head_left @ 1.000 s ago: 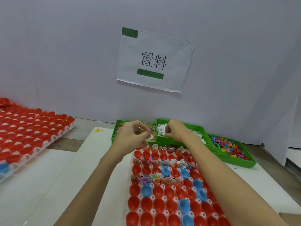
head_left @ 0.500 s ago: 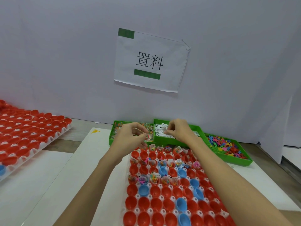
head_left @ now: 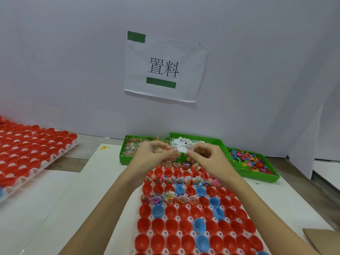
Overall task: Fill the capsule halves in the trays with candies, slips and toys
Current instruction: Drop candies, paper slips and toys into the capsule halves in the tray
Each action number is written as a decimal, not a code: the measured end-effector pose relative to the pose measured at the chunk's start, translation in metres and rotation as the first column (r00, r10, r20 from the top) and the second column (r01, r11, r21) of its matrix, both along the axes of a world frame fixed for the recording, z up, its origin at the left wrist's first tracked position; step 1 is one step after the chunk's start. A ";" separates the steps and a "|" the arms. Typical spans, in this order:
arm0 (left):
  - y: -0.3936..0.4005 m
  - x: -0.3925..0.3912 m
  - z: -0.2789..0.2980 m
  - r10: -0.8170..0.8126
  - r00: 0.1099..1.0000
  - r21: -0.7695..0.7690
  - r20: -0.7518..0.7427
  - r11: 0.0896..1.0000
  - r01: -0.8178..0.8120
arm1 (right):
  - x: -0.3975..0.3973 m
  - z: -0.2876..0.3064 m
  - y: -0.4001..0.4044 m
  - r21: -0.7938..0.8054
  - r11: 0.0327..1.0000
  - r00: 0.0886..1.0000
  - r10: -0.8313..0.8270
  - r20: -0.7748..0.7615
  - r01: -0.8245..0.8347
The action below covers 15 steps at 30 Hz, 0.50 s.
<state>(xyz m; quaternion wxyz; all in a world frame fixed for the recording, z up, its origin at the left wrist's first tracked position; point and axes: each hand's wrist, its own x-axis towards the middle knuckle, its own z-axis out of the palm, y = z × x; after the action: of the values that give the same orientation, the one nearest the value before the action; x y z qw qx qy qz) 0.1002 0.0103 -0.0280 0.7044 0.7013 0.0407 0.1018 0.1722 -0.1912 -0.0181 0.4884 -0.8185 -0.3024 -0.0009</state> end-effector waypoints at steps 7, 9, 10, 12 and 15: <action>-0.036 -0.008 0.007 -0.061 0.997 -0.148 0.043 0.987 0.067 | -0.038 -0.003 -0.018 0.112 0.993 0.999 0.042 -0.008 -0.040; -0.050 -0.009 0.005 -0.018 0.999 -0.200 0.045 0.979 0.026 | -0.042 -0.002 -0.024 0.114 0.993 1.000 0.028 0.007 -0.029; -0.055 -0.009 0.004 0.007 0.998 -0.193 0.060 0.981 0.005 | -0.043 0.000 -0.028 0.098 0.995 1.000 0.031 0.005 -0.031; -0.064 -0.011 0.001 0.068 0.992 -0.119 0.102 0.991 -0.056 | -0.045 0.001 -0.035 0.067 0.997 0.999 0.032 -0.012 -0.031; -0.071 -0.013 -0.003 0.125 0.978 -0.038 0.165 0.992 -0.120 | -0.046 0.001 -0.040 0.148 0.988 0.999 -0.029 -0.045 0.035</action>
<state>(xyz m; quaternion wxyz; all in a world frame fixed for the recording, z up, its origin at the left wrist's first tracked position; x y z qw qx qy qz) 0.0871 -0.0607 -0.0308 0.7075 0.6765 0.0258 0.2028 0.1262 -0.2307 -0.0167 0.5542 -0.7845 -0.2777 -0.0135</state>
